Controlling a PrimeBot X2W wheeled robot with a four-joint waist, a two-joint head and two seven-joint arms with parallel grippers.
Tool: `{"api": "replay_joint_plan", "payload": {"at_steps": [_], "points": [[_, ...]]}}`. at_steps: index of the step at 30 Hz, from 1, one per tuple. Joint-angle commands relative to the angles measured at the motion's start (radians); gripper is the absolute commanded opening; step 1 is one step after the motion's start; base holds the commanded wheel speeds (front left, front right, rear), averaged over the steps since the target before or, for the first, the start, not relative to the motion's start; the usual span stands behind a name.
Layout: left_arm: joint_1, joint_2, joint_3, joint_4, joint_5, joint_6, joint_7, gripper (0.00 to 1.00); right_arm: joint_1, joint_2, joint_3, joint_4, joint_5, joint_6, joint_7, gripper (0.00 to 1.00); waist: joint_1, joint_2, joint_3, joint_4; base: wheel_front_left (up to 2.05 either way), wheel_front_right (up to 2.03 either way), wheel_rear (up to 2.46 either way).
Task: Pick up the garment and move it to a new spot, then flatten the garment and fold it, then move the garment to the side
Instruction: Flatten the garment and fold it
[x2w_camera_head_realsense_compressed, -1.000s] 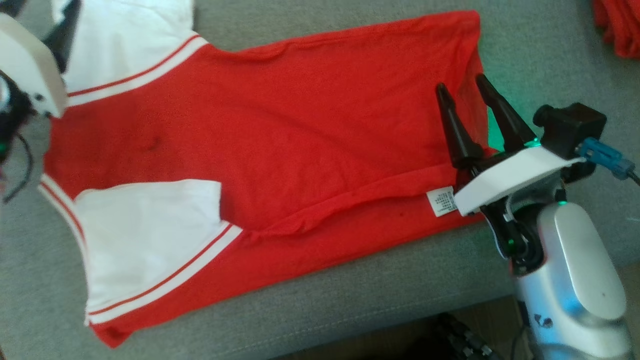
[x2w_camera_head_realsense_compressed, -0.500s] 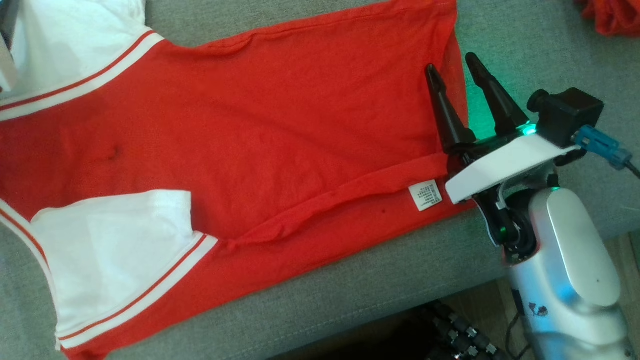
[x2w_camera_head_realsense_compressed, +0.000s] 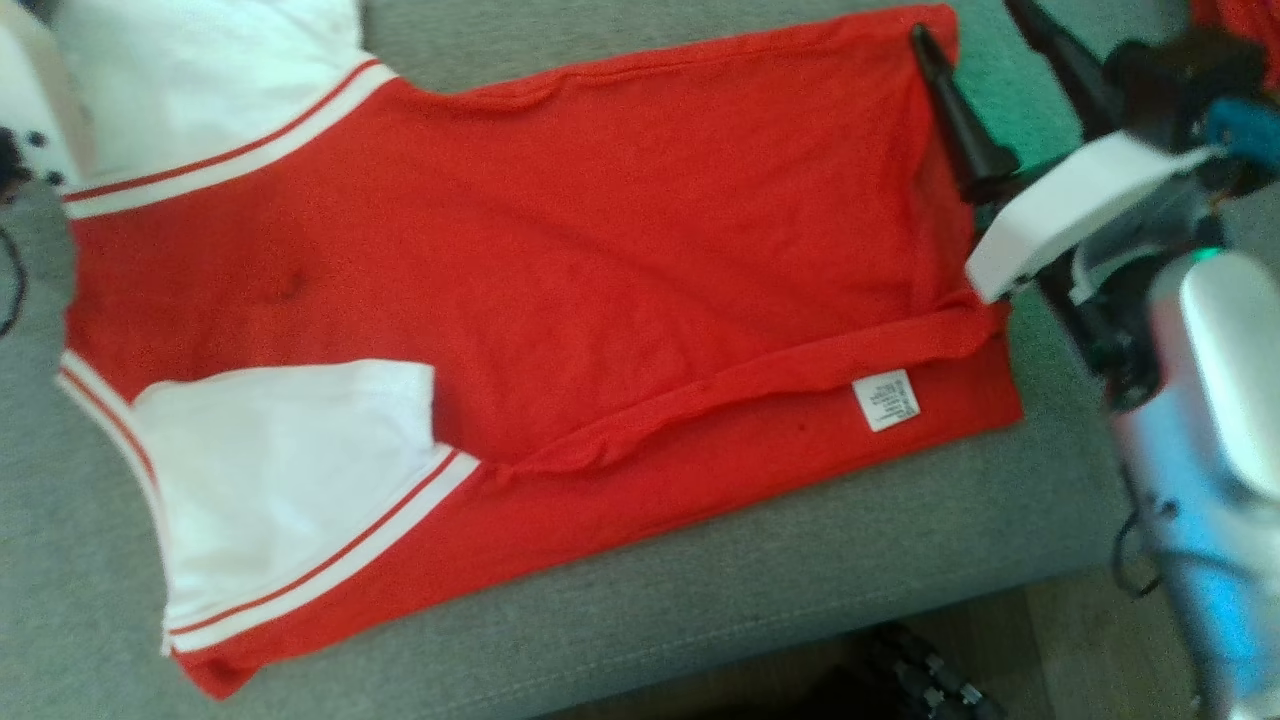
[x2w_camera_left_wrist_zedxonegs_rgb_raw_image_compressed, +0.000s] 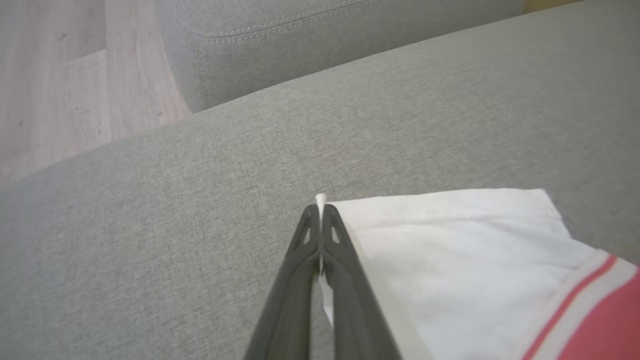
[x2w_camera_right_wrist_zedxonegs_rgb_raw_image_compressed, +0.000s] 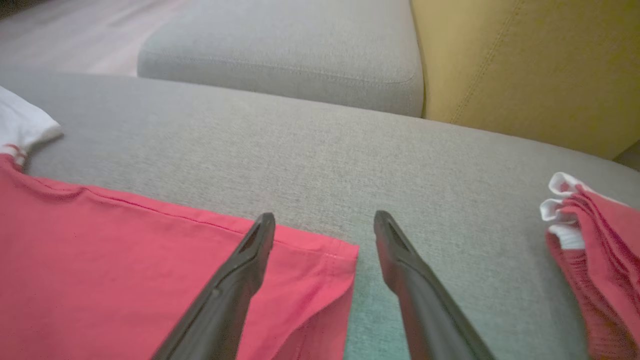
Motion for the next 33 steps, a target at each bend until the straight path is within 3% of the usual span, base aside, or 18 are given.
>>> {"api": "replay_joint_plan", "payload": {"at_steps": [1,10,20,21,24,30,33], "points": [[-0.039,0.031,0.022,-0.045,-0.007,-0.009,-0.009,0.0,-0.024,-0.035,0.02,-0.007,-0.012,0.007,0.033,1.0,-0.0001,0.0,-0.017,0.027,0.0,0.0,0.0],[-0.033,-0.005,-0.038,-0.109,-0.044,-0.027,-0.038,0.0,-0.142,-0.174,0.109,0.152,0.018,0.007,0.216,1.0,-0.0001,0.0,-0.044,0.11,0.0,0.0,0.0],[-0.013,-0.023,-0.059,-0.136,-0.066,-0.03,-0.075,0.0,-0.208,-0.237,0.206,0.257,0.069,0.007,0.308,1.0,-0.0001,0.0,-0.041,0.151,0.0,0.0,0.0],[-0.013,-0.025,-0.059,-0.136,-0.068,-0.03,-0.079,0.0,-0.213,-0.241,0.214,0.264,0.073,0.007,0.313,0.96,-0.0001,0.0,-0.041,0.153,0.0,0.0,0.0],[-0.012,-0.029,-0.059,-0.134,-0.071,-0.029,-0.089,0.0,-0.226,-0.251,0.236,0.284,0.086,0.007,0.327,0.59,-0.0001,0.0,-0.041,0.159,0.0,0.0,0.0],[-0.009,-0.035,-0.062,-0.133,-0.079,-0.028,-0.105,0.0,-0.246,-0.27,0.283,0.331,0.111,0.007,0.362,0.35,-0.0001,0.0,-0.042,0.171,0.0,0.0,0.0],[-0.007,-0.037,-0.062,-0.135,-0.081,-0.027,-0.114,0.0,-0.256,-0.272,0.285,0.35,0.118,0.007,0.35,0.0,-0.0001,0.0,-0.046,0.175,0.0,0.0,0.0]]}}
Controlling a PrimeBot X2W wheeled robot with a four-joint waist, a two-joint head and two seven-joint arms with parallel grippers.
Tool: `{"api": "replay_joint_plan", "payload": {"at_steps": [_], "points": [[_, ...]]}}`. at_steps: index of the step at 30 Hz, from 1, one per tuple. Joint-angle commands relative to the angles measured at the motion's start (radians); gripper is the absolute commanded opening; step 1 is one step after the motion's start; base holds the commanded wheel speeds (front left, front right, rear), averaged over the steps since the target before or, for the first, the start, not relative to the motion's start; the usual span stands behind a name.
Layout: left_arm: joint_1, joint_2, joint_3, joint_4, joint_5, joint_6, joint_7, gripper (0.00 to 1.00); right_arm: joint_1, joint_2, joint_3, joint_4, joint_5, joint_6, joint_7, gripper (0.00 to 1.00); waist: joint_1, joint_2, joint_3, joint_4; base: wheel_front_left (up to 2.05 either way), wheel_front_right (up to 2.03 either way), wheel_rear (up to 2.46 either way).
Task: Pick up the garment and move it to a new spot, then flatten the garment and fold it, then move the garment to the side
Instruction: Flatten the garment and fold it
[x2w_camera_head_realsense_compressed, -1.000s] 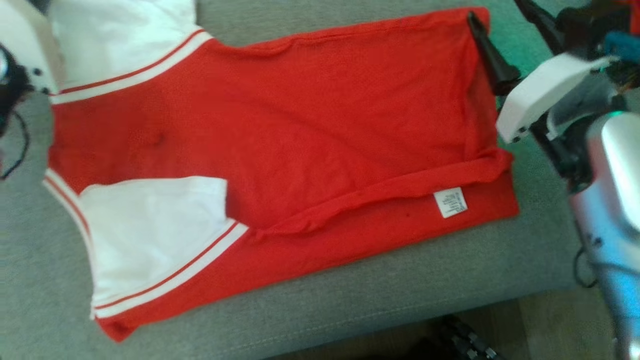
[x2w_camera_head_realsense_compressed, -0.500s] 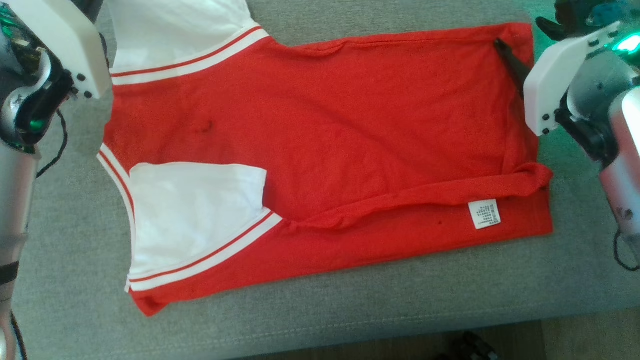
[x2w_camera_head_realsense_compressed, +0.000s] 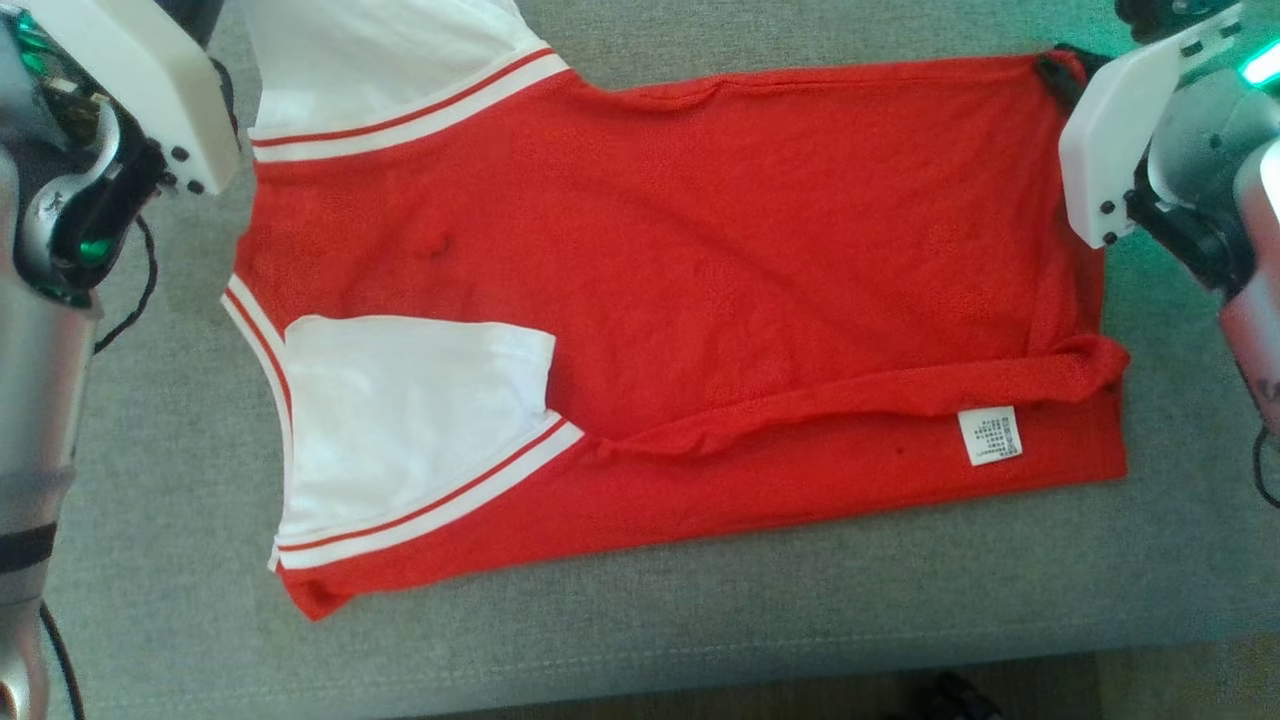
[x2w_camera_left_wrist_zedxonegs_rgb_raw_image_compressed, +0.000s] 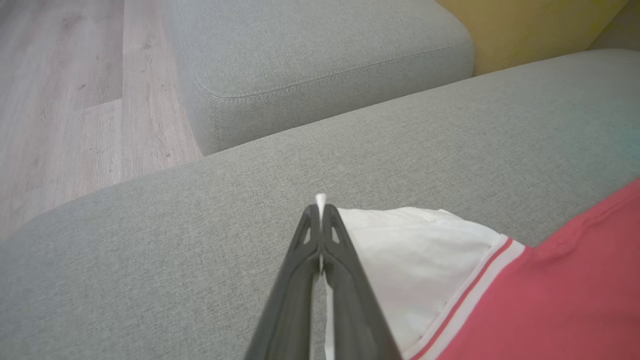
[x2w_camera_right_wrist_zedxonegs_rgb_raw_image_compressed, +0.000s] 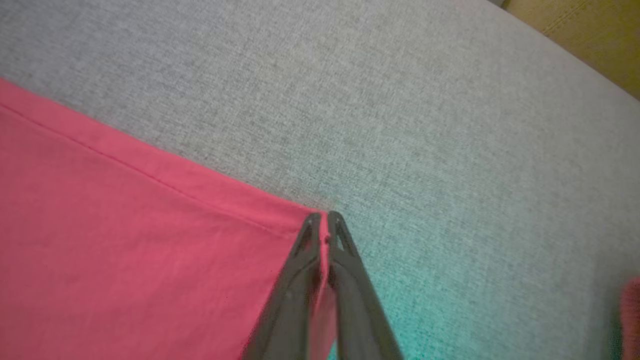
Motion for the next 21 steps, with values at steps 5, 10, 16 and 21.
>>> {"api": "replay_joint_plan", "payload": {"at_steps": [5,10,16,21], "points": [[0.001,0.045,0.048,-0.047,-0.013,0.007,-0.04,0.0,0.018,-0.022,0.013,0.01,0.011,0.006,-0.031,0.0,0.0,0.0,-0.019,0.0,0.0,0.0,0.0],[0.037,0.052,0.07,-0.081,-0.021,0.017,-0.093,0.0,0.015,-0.022,-0.005,-0.003,0.014,0.006,-0.106,0.0,0.0,0.0,-0.049,-0.004,0.0,0.0,0.0],[0.127,0.059,0.099,-0.186,-0.038,0.036,-0.15,0.0,0.061,-0.015,-0.028,-0.041,0.023,0.006,-0.19,0.0,0.0,0.0,-0.098,-0.007,0.0,0.0,0.0],[0.281,0.09,0.135,-0.358,-0.049,0.077,-0.17,0.0,0.157,-0.027,-0.037,-0.115,0.027,0.006,-0.234,0.0,0.0,0.0,-0.14,-0.011,0.0,0.0,0.0]]}}
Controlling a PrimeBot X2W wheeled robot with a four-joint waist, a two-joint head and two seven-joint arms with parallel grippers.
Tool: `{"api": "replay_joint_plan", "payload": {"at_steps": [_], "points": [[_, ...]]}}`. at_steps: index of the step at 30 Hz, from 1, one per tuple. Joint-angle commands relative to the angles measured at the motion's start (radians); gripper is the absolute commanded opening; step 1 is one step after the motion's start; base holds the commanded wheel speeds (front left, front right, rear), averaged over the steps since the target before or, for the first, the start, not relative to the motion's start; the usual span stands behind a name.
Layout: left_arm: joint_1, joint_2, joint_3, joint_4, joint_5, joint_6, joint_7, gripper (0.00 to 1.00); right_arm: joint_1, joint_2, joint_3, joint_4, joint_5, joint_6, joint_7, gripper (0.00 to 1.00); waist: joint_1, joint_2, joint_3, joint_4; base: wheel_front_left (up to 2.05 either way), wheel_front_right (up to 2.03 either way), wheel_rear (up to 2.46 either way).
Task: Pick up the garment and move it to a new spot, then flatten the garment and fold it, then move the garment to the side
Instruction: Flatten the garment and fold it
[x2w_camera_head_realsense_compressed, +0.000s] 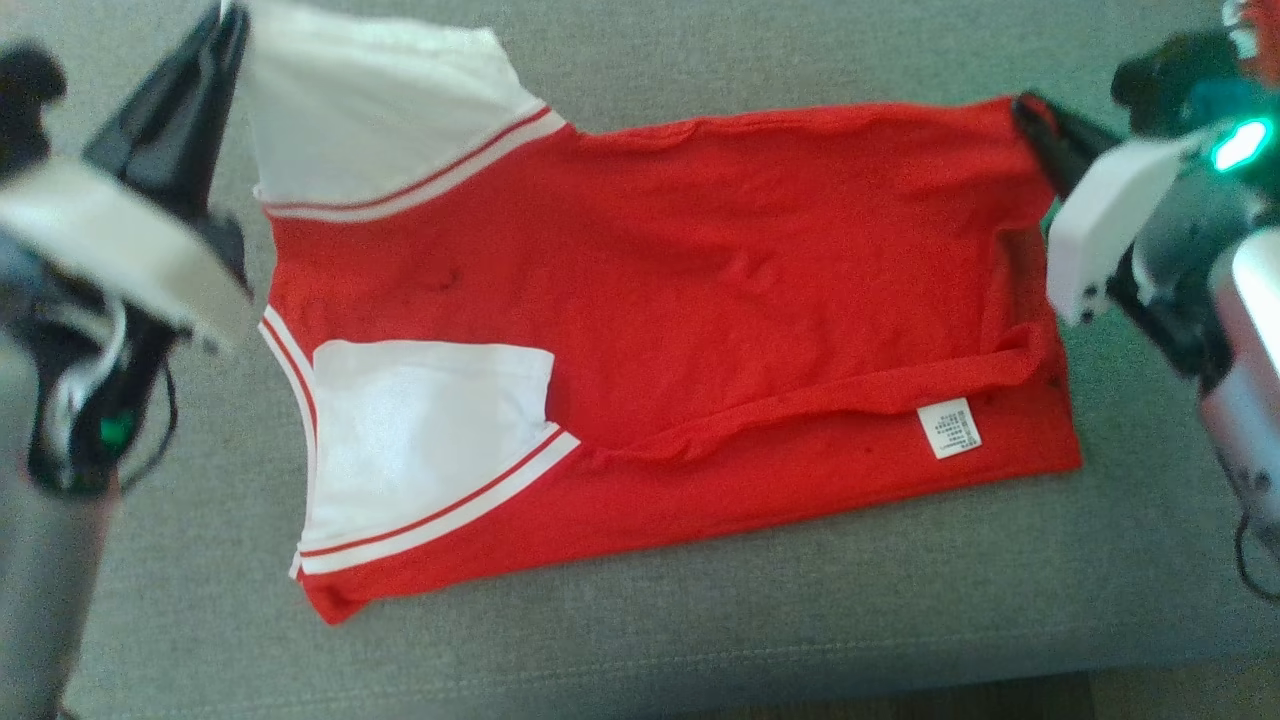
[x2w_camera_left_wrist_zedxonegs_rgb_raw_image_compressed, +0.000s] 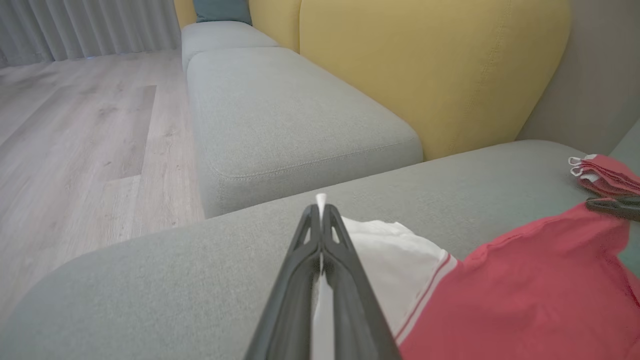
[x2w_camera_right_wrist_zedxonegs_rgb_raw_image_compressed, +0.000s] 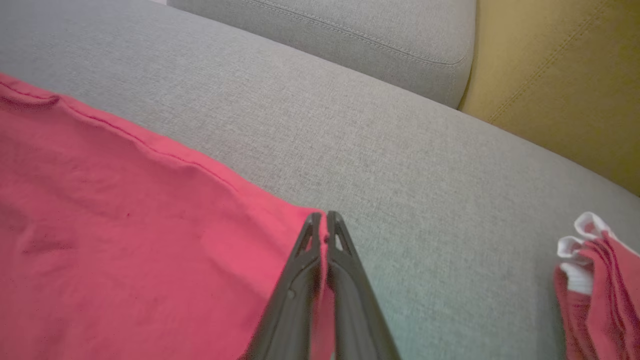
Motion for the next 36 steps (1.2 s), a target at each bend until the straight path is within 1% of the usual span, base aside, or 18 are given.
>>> {"api": "replay_joint_plan", "payload": {"at_steps": [1,5,8,10,14,18,22,28,29,30,31,32,33,36], "points": [[0.004,0.051,0.059,-0.058,-0.01,0.012,-0.009,0.0,0.027,-0.023,-0.012,-0.042,0.005,0.007,-0.014,0.0,0.0,-0.0001,-0.016,-0.002,0.0,0.0,0.0],[0.193,0.054,0.105,-0.209,-0.036,0.073,-0.021,0.0,0.154,-0.017,-0.072,-0.121,0.004,0.007,-0.045,0.0,0.0,-0.0001,-0.051,-0.001,0.0,0.0,0.0],[0.343,0.049,0.125,-0.305,-0.043,0.115,-0.033,0.0,0.267,0.003,-0.134,-0.19,-0.007,0.007,-0.061,0.0,0.0,-0.0001,-0.075,0.001,0.0,0.0,0.0],[0.43,0.036,0.135,-0.354,-0.048,0.141,-0.049,0.0,0.341,0.021,-0.174,-0.236,-0.017,0.007,-0.064,0.0,0.0,-0.0001,-0.088,0.004,0.0,0.0,0.0],[0.574,-0.004,0.131,-0.414,-0.057,0.176,-0.084,0.0,0.464,0.052,-0.24,-0.316,-0.056,0.007,-0.053,0.0,0.0,-0.0001,-0.115,0.008,0.0,0.0,0.0],[0.673,-0.044,0.115,-0.417,-0.075,0.188,-0.123,0.0,0.547,0.089,-0.288,-0.366,-0.078,0.007,-0.032,0.0,0.0,-0.0001,-0.133,0.01,0.0,0.0,0.0],[0.73,-0.078,0.098,-0.387,-0.085,0.19,-0.161,0.0,0.589,0.11,-0.319,-0.381,-0.099,0.007,-0.021,0.0,0.0,-0.0001,-0.144,0.013,0.0,0.0,0.0],[0.768,-0.123,0.054,-0.32,-0.108,0.175,-0.191,0.0,0.616,0.129,-0.35,-0.365,-0.111,0.007,-0.016,0.0,0.0,-0.0001,-0.153,0.023,0.0,0.0,0.0],[0.769,-0.13,0.046,-0.303,-0.111,0.171,-0.196,0.0,0.618,0.131,-0.354,-0.36,-0.112,0.007,-0.018,0.01,0.0,-0.0001,-0.154,0.025,0.0,0.0,0.0],[0.77,-0.136,0.04,-0.287,-0.111,0.167,-0.203,0.29,0.621,0.135,-0.357,-0.355,-0.115,0.007,-0.019,0.27,0.0,-0.0001,-0.156,0.026,0.0,0.0,0.0],[0.77,-0.142,0.036,-0.271,-0.111,0.166,-0.211,0.8,0.624,0.139,-0.36,-0.351,-0.116,0.007,-0.02,0.56,0.0,-0.0001,-0.157,0.027,0.0,0.0,0.0],[0.771,-0.147,0.032,-0.257,-0.11,0.164,-0.218,1.0,0.627,0.144,-0.364,-0.349,-0.117,0.007,-0.022,0.85,0.0,-0.0001,-0.158,0.028,0.0,0.0,0.0],[0.771,-0.151,0.029,-0.245,-0.111,0.162,-0.224,1.0,0.631,0.148,-0.37,-0.348,-0.118,0.007,-0.024,1.0,0.0,-0.0001,-0.159,0.029,0.0,0.0,0.0],[0.775,-0.163,0.032,-0.227,-0.115,0.161,-0.246,1.0,0.648,0.16,-0.395,-0.348,-0.118,0.007,-0.034,1.0,0.0,-0.0001,-0.163,0.033,0.0,0.0,0.0]]}}
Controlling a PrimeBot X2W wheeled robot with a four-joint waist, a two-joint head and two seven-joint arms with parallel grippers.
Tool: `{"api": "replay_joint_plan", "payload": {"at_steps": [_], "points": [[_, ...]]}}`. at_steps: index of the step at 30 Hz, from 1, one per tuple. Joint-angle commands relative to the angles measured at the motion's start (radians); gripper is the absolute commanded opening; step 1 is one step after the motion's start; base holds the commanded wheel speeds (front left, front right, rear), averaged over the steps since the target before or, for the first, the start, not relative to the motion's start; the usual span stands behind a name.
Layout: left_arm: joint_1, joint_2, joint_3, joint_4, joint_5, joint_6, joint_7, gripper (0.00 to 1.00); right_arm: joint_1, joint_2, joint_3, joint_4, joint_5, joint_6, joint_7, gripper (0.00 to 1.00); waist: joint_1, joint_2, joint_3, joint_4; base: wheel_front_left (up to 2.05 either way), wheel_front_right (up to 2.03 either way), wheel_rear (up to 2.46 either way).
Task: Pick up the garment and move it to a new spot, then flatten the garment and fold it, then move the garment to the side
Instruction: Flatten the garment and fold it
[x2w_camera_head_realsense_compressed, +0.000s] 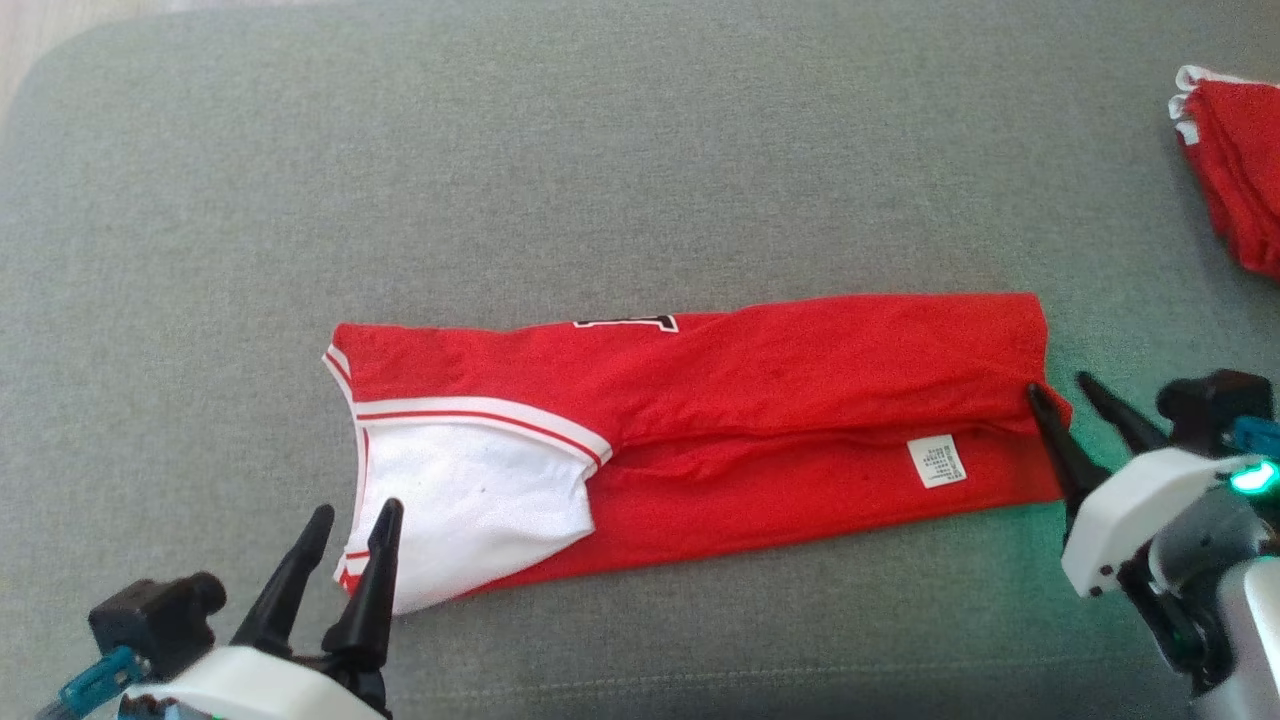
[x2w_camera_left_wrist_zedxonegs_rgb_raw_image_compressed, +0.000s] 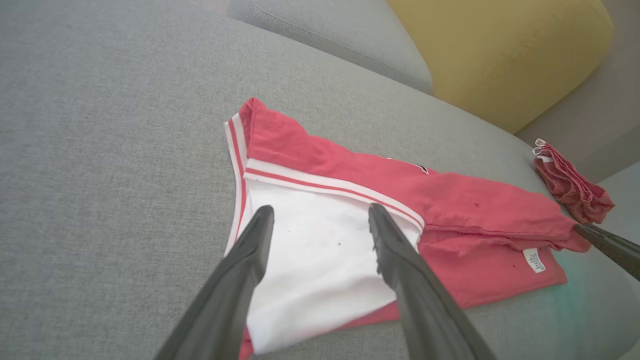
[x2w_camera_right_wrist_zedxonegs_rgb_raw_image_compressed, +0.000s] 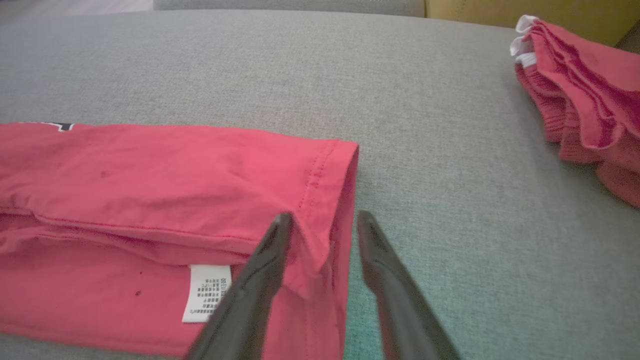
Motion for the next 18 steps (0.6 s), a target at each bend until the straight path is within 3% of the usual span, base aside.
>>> {"api": "replay_joint_plan", "payload": {"at_steps": [1,11,18], "points": [[-0.015,0.002,0.038,-0.028,-0.009,-0.003,-0.013,1.0,0.003,-0.009,0.0,-0.033,-0.007,0.007,-0.014,1.0,0.0001,-0.0001,-0.003,0.002,0.0,0.0,0.0],[-0.019,-0.008,0.068,-0.052,0.02,0.023,-0.082,1.0,0.055,0.038,-0.093,-0.084,-0.02,0.007,-0.025,1.0,0.0001,-0.0001,-0.03,0.004,0.0,0.0,0.0],[-0.066,-0.032,0.056,-0.029,0.07,0.045,-0.133,1.0,0.022,0.063,-0.088,-0.075,-0.015,0.007,0.017,1.0,0.0001,-0.0001,-0.05,-0.002,0.0,0.0,0.0]]}}
